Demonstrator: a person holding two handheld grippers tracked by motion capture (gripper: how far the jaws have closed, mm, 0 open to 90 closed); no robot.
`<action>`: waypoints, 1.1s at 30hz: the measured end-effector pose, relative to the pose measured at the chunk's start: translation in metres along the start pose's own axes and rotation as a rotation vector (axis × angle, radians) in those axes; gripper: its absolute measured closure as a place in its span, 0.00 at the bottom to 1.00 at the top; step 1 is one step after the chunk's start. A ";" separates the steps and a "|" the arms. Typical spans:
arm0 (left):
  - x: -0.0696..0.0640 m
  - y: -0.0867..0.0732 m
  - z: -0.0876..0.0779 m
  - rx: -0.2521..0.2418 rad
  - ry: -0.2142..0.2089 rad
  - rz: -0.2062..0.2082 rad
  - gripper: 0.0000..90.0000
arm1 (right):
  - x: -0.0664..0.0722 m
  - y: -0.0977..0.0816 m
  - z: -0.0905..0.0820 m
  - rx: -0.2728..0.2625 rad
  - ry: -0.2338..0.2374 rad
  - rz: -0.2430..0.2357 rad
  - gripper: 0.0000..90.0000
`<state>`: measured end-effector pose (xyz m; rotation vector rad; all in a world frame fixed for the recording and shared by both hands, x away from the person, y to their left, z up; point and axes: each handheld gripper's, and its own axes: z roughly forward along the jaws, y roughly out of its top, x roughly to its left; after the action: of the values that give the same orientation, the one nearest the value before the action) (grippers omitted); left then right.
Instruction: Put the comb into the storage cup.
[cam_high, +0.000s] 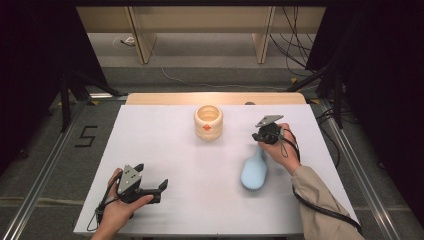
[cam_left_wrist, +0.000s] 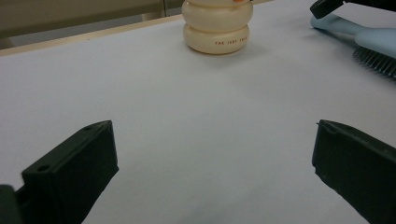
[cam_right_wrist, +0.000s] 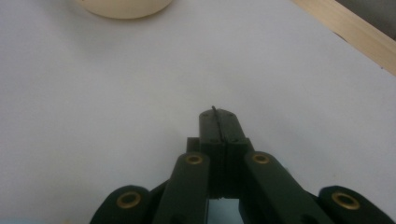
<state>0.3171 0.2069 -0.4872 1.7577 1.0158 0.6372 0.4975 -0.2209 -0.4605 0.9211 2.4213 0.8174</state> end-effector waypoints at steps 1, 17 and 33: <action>0.000 0.000 0.000 0.000 -0.001 0.002 0.00 | 0.001 0.001 0.003 0.013 -0.002 -0.003 1.00; 0.000 0.000 0.001 0.000 -0.001 0.002 0.00 | -0.002 0.002 0.014 0.093 -0.004 -0.023 1.00; -0.001 0.000 0.001 0.001 -0.003 0.001 0.00 | -0.002 0.001 0.020 0.155 -0.015 -0.029 1.00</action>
<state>0.3173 0.2060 -0.4879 1.7596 1.0136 0.6343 0.5108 -0.2138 -0.4740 0.9420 2.5073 0.6171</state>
